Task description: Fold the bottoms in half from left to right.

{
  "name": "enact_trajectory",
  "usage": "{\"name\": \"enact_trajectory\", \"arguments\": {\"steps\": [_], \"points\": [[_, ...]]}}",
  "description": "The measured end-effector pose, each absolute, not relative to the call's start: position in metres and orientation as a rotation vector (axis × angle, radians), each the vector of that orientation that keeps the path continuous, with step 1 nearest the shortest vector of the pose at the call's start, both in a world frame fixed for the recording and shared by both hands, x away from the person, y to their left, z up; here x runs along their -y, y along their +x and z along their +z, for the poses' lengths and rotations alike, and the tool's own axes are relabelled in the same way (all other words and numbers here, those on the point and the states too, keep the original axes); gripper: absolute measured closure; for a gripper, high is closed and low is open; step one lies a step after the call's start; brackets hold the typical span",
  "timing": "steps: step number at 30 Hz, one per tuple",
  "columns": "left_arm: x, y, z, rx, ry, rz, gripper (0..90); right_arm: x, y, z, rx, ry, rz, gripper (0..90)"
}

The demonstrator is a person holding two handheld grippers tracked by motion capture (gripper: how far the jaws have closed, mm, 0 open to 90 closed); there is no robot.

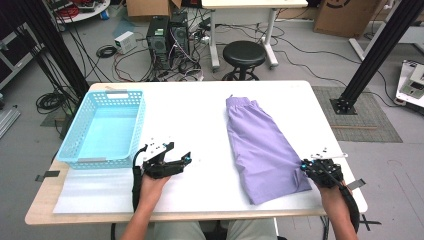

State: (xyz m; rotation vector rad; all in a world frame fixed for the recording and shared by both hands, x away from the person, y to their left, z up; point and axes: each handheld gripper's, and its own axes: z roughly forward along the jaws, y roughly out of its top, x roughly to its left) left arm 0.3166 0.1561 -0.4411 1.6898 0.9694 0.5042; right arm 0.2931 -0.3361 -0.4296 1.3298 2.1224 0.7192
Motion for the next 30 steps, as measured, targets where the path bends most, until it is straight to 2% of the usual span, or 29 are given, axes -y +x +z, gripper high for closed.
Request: {"name": "enact_trajectory", "arguments": {"steps": [4,15,22,25,27,30], "points": [[-0.156,0.317,-0.441,-0.968,1.691,0.504,24.0,0.338,0.289,-0.423,-2.123,1.308,0.830,70.0],[-0.156,0.318,-0.442,-0.973,1.691,0.502,24.0,0.329,0.290,-0.406,-2.107,1.204,0.937,68.9],[-0.156,0.317,-0.442,-0.971,1.695,0.503,24.0,0.332,0.293,-0.433,-2.209,1.268,0.828,69.1],[-0.156,0.317,-0.442,-0.972,1.695,0.500,24.0,0.334,0.291,-0.442,-2.245,1.273,0.808,73.6],[-0.155,0.317,-0.442,-0.970,1.694,0.500,24.0,0.338,0.289,-0.442,-2.242,1.275,0.812,88.9],[-0.155,0.317,-0.442,-0.968,1.698,0.502,24.0,0.340,0.285,-0.442,-2.237,1.270,0.798,90.0]]}}
